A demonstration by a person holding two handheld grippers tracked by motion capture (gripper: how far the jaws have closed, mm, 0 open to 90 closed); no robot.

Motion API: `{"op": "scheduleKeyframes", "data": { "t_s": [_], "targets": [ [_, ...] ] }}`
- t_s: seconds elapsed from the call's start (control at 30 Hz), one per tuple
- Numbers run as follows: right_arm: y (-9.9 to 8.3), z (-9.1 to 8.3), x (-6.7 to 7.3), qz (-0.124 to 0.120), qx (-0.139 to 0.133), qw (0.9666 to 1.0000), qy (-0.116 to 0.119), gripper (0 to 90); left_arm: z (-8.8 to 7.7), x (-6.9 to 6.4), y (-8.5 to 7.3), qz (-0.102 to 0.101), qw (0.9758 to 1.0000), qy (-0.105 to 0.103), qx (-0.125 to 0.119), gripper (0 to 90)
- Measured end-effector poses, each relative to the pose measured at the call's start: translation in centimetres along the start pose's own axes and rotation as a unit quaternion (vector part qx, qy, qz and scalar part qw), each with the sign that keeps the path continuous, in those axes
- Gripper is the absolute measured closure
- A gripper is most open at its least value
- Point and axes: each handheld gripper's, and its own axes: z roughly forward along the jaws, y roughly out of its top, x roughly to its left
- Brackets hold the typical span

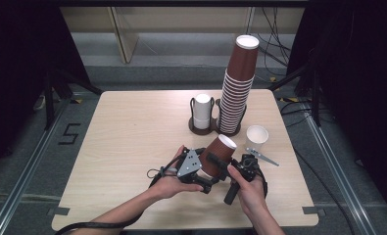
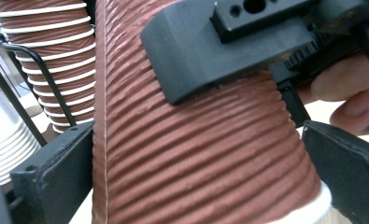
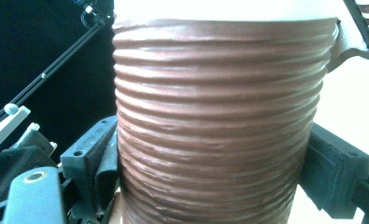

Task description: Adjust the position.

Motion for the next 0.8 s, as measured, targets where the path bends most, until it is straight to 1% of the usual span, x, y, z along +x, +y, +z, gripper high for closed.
{"op": "scheduleKeyframes", "data": {
  "t_s": [0.03,0.07,0.13,0.23,0.27,0.3,0.33,0.37,0.4,0.43,0.47,0.5,0.57,0.6,0.67,0.7,0.73,0.8],
  "targets": [
    [0.0,0.0,0.0,0.004,0.001,1.0,-0.007,16.8,-0.1,0.0,0.0,-0.001,1.0,-0.001,0.002,1.7],
    [0.0,0.0,0.0,0.004,0.001,1.0,-0.007,16.8,-0.1,0.0,0.0,-0.001,1.0,-0.001,0.002,2.6],
    [0.0,0.0,-0.1,0.009,-0.003,0.9999,0.007,15.9,-0.1,0.1,0.0,-0.003,1.0,-0.001,-0.001,3.7],
    [0.1,0.0,0.0,-0.001,-0.003,1.0,0.004,14.1,-0.4,0.1,0.2,-0.003,1.0,0.0,0.0,6.6],
    [0.2,0.0,0.2,-0.007,-0.004,1.0,-0.001,12.6,-0.4,0.1,0.2,-0.003,1.0,0.002,-0.002,10.8],
    [0.2,0.0,0.2,-0.012,-0.003,0.9999,0.009,11.4,-0.5,0.2,0.3,-0.005,1.0,0.004,-0.004,11.3],
    [0.2,0.0,0.2,-0.012,-0.003,0.9999,0.009,11.4,-0.5,0.3,0.4,-0.011,0.9999,0.001,-0.01,11.3],
    [0.2,0.0,0.5,0.002,0.005,1.0,0.007,7.2,-0.6,0.4,0.6,-0.016,0.9998,0.001,-0.013,11.6],
    [0.3,0.1,0.4,-0.015,0.003,0.9998,0.012,5.9,-0.6,0.4,0.6,-0.016,0.9998,0.001,-0.013,11.8],
    [0.3,0.2,0.4,-0.017,0.005,0.9997,0.018,4.0,-0.8,0.5,0.8,-0.011,0.9999,0.002,-0.011,12.0],
    [0.3,0.2,0.4,-0.022,0.009,0.9996,0.016,2.7,-0.8,0.5,0.9,-0.013,0.9998,0.001,-0.016,12.2],
    [0.3,0.3,0.5,-0.022,0.012,0.9995,0.017,1.9,-0.9,0.5,1.0,-0.009,0.9998,0.006,-0.015,12.5],
    [0.3,0.3,0.6,-0.023,0.014,0.9995,0.016,0.6,-1.0,0.7,1.1,-0.006,0.9999,0.007,-0.012,12.8],
    [0.3,0.3,0.6,-0.023,0.014,0.9995,0.016,0.6,-1.0,0.7,1.1,-0.006,0.9999,0.007,-0.012,12.9],
    [0.5,0.1,0.6,-0.026,0.009,0.9994,0.023,0.5,-1.1,0.8,1.1,-0.003,0.9999,0.008,-0.01,13.0],
    [0.6,0.0,0.7,-0.028,0.012,0.9994,0.014,0.5,-1.4,1.1,1.0,0.002,0.9999,0.012,-0.005,13.1],
    [0.7,-0.2,0.6,-0.031,0.011,0.9992,0.022,0.4,-1.4,1.1,1.0,0.002,0.9999,0.012,-0.005,13.1],
    [0.8,-0.4,0.7,-0.034,0.015,0.9991,0.021,0.5,-1.6,1.3,1.0,0.005,0.9999,0.015,-0.002,13.1]
  ]
}}
